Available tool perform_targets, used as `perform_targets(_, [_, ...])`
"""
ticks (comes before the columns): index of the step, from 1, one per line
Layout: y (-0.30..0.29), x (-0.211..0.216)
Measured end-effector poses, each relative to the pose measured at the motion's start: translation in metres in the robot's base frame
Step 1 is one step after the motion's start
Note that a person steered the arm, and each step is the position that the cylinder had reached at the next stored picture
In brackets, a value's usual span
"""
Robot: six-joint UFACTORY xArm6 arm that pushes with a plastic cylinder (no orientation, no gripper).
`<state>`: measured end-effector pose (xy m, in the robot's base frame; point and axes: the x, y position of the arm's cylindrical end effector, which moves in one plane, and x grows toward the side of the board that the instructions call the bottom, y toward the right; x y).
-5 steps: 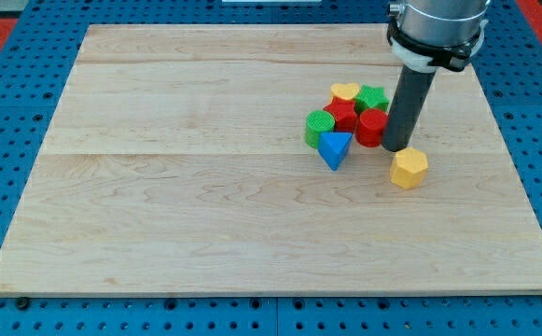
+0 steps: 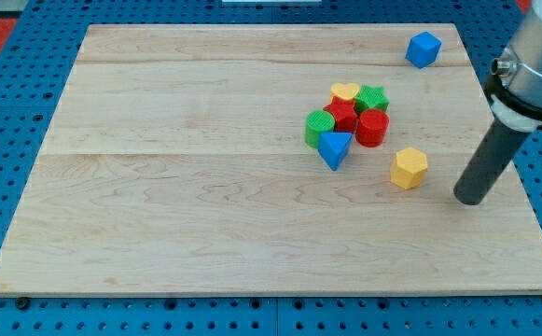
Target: Push the yellow hexagon into the red star
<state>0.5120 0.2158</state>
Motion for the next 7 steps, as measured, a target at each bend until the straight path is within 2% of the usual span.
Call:
perform_targets(3, [-0.008, -0.023])
perform_targets(7, [-0.065, -0.032])
